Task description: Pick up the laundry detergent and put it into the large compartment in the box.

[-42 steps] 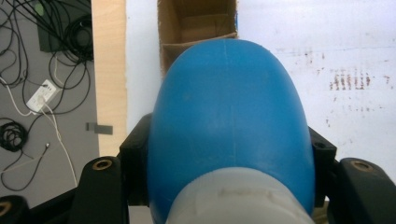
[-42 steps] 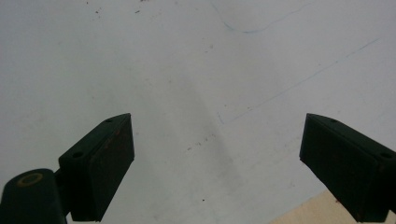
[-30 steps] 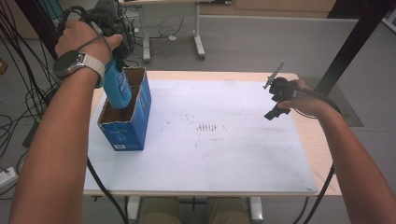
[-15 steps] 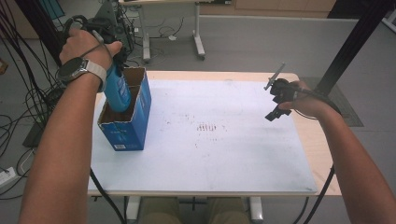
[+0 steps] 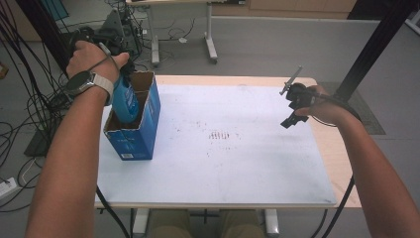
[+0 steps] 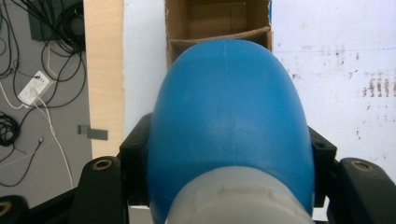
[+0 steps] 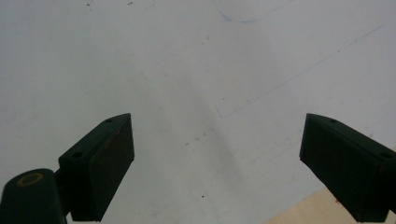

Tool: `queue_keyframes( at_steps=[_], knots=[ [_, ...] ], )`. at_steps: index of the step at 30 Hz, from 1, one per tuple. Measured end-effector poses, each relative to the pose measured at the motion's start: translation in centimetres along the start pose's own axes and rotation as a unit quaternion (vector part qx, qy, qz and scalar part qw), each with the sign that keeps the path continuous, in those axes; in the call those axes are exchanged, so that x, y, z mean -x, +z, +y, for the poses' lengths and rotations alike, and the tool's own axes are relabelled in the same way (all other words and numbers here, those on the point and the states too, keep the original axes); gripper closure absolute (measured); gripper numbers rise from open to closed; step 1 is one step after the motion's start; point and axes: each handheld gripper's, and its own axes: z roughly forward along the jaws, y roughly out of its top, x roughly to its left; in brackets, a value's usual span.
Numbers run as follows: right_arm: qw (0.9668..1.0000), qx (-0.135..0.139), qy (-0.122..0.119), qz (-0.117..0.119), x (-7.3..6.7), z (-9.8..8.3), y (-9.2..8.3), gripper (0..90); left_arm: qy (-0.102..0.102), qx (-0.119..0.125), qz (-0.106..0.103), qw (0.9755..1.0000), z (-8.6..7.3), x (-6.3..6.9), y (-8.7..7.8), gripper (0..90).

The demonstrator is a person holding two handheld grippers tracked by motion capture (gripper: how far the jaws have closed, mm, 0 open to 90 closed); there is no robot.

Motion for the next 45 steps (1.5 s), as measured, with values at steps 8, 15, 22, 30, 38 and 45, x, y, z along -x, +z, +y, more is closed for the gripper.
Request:
queue_keyframes(
  at_steps=[8,15,22,30,38,45],
  knots=[
    [1.0,-0.002,0.005,0.002,0.1,-0.4,0.3,9.8,0.002,-0.002,0.003,1.0,-0.1,0.1,1.4,38.2],
    [1.0,-0.003,0.004,0.004,0.1,-0.3,0.6,9.8,0.003,-0.004,0.001,1.0,-0.2,0.2,2.4,38.2],
    [1.0,-0.004,0.003,0.006,0.0,-0.4,0.9,9.8,0.004,-0.005,-0.001,1.0,-0.3,0.5,3.7,38.2],
    [0.9999,-0.006,0.01,0.008,0.2,-1.1,1.2,9.8,0.003,0.002,0.0,1.0,-0.4,0.5,5.0,38.1],
    [0.9998,-0.007,0.017,0.008,0.4,-1.8,1.3,9.8,0.002,-0.004,-0.004,1.0,-0.6,0.6,6.6,38.1],
    [0.9998,-0.006,0.018,0.01,0.4,-1.9,1.5,9.8,0.007,-0.009,0.0,0.9999,-0.6,0.8,7.4,38.1]
  ],
)
